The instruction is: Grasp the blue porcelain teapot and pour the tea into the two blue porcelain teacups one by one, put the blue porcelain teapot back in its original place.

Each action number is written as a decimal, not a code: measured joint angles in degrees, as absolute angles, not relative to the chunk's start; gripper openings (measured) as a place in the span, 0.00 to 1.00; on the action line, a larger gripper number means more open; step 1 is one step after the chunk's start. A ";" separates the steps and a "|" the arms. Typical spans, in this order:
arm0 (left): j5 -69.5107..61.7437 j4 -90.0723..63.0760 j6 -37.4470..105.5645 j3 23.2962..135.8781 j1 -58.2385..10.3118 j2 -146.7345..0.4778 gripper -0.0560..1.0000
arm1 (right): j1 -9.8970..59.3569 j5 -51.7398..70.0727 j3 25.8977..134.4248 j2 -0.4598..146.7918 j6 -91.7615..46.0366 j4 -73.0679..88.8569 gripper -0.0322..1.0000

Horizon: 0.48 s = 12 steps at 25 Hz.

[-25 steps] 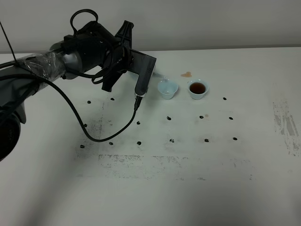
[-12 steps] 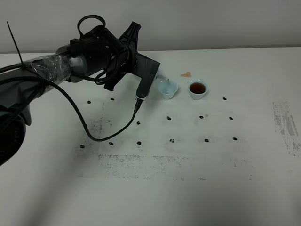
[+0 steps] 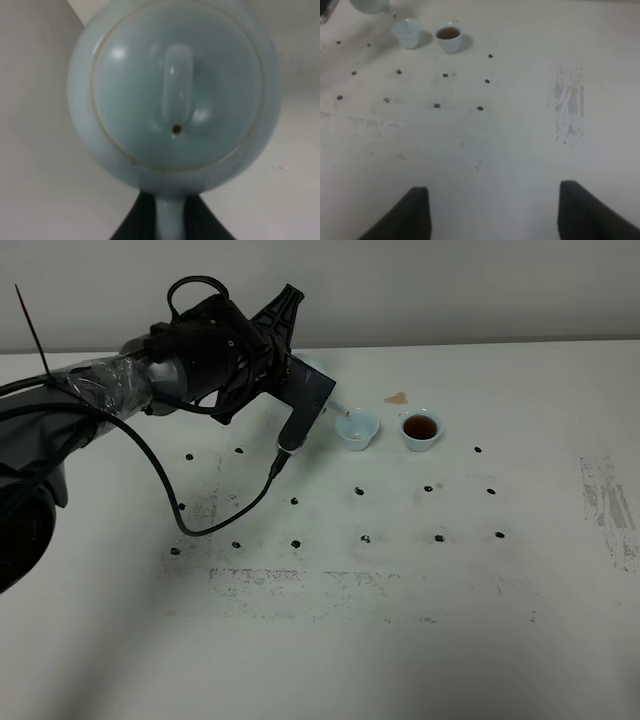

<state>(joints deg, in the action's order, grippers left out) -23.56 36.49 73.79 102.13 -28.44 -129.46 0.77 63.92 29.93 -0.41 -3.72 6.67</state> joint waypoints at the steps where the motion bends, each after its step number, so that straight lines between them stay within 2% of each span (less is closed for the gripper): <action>1: -23.50 36.55 74.09 102.13 -28.63 -129.46 0.13 | 0.77 63.92 29.93 -0.41 -3.72 6.67 0.58; 12: -23.44 38.03 74.60 102.13 -29.28 -129.46 0.13 | 0.77 63.92 29.93 -0.41 -3.72 6.67 0.58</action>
<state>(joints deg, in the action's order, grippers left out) -23.44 38.03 74.60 102.13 -29.28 -129.46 0.77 63.92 29.93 -0.41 -3.72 6.67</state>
